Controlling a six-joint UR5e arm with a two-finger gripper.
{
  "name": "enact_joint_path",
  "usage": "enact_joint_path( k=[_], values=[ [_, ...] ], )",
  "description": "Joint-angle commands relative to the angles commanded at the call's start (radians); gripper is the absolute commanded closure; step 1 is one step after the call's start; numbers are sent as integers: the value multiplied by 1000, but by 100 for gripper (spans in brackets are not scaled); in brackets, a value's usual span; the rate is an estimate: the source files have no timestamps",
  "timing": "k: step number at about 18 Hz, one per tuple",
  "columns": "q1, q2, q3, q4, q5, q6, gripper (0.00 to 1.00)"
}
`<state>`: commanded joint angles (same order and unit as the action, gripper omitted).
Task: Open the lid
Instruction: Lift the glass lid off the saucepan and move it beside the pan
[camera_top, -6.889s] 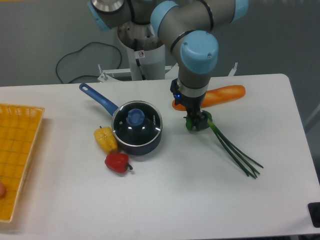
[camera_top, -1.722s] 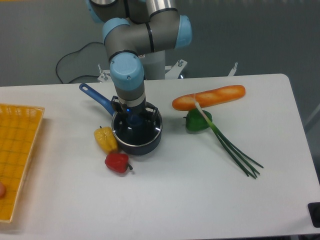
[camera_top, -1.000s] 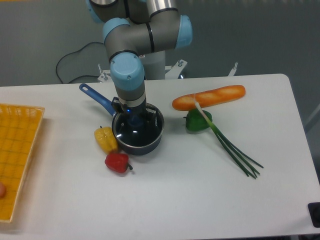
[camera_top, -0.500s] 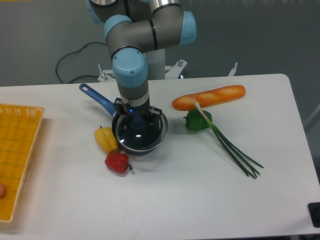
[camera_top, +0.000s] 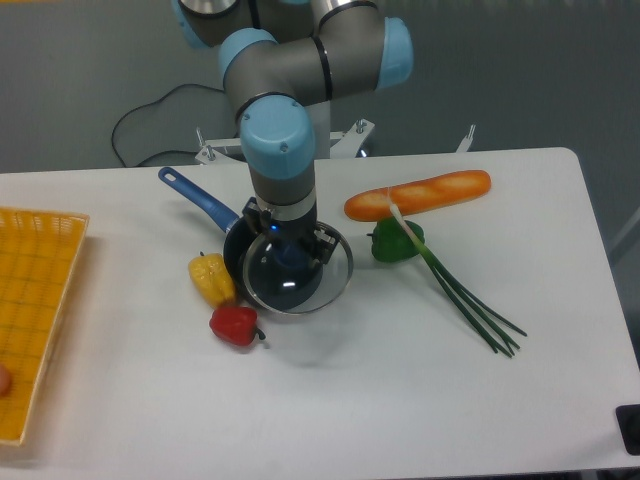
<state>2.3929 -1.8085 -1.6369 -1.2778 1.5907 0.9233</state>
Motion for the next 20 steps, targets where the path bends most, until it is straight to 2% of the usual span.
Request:
enact_joint_path(
  k=[3,6,14,20],
  values=[
    [20,-23,26,3,2,69,48],
    [32,-46,43,0,49,155,48],
    [32,-77,65,5,46,157,48],
    [55,-69,62,-2,46,161,48]
  ],
)
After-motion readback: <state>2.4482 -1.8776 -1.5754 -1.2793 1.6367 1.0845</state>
